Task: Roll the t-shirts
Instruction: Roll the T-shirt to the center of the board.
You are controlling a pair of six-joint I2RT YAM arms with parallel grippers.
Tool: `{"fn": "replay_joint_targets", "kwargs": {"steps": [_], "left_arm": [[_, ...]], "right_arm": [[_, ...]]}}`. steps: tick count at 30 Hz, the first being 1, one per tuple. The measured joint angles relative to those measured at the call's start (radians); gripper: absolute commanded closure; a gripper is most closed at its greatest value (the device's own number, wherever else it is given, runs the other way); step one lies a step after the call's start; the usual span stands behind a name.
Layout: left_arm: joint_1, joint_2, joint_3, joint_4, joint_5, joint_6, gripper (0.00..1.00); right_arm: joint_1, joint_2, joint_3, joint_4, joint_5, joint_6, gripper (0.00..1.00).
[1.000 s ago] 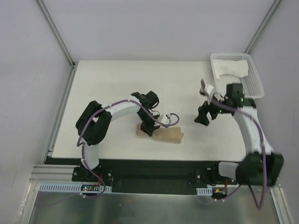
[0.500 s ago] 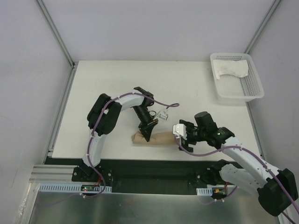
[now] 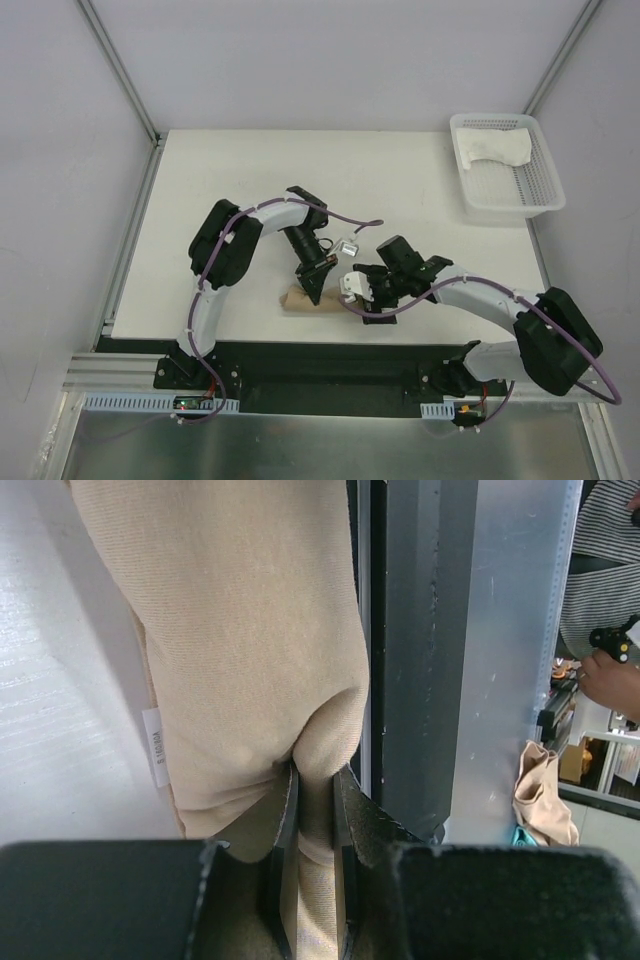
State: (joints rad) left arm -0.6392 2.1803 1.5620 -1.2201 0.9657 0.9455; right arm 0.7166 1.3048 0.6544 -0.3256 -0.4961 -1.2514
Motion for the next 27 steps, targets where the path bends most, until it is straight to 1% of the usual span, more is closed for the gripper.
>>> {"fn": "replay_joint_targets", "kwargs": {"steps": [2,3,5,6,8,9,11,12,15,18,19,22,25,26,27], "left_arm": [[0.009,0.002,0.0,-0.002,0.003,0.0,1.0],[0.013,0.004,-0.001,-0.005,0.005,0.0,1.0],[0.025,0.006,-0.005,-0.009,0.013,0.0,1.0],[0.033,0.006,-0.008,-0.01,0.019,0.0,1.0],[0.056,0.006,-0.014,-0.011,0.029,-0.001,0.99],[0.069,0.006,-0.017,-0.01,0.037,-0.004,0.96],[0.092,0.006,-0.024,-0.004,0.053,-0.014,0.91],[0.104,0.006,-0.028,0.005,0.06,-0.025,0.85],[0.132,0.002,-0.058,0.049,0.082,-0.081,0.74],[0.161,-0.038,-0.126,0.156,0.09,-0.188,0.68],[0.173,-0.064,-0.138,0.179,0.084,-0.21,0.64],[0.208,-0.171,-0.201,0.294,0.032,-0.289,0.61],[0.242,-0.327,-0.28,0.407,-0.05,-0.356,0.57],[0.25,-0.385,-0.312,0.455,-0.084,-0.376,0.53],[0.255,-0.434,-0.344,0.495,-0.107,-0.393,0.52]], "right_arm": [[0.015,0.035,0.019,-0.005,0.015,-0.013,0.29],[0.019,0.06,0.043,-0.016,0.021,-0.018,0.39],[0.022,0.113,0.101,-0.047,0.034,-0.033,0.48],[0.023,0.142,0.137,-0.07,0.044,-0.037,0.57],[0.024,0.183,0.177,-0.098,0.052,-0.055,0.64],[0.024,0.201,0.196,-0.116,0.055,-0.063,0.69],[0.025,0.23,0.233,-0.151,0.055,-0.077,0.72],[0.022,0.244,0.254,-0.175,0.053,-0.085,0.73],[0.004,0.29,0.305,-0.237,0.028,-0.098,0.75],[-0.026,0.344,0.359,-0.298,-0.018,-0.102,0.77],[-0.036,0.367,0.38,-0.321,-0.036,-0.1,0.77],[-0.071,0.45,0.465,-0.406,-0.084,-0.073,0.79],[-0.111,0.556,0.581,-0.514,-0.128,-0.03,0.79],[-0.126,0.588,0.614,-0.544,-0.143,-0.015,0.79],[-0.137,0.61,0.636,-0.565,-0.152,-0.005,0.79]]}}
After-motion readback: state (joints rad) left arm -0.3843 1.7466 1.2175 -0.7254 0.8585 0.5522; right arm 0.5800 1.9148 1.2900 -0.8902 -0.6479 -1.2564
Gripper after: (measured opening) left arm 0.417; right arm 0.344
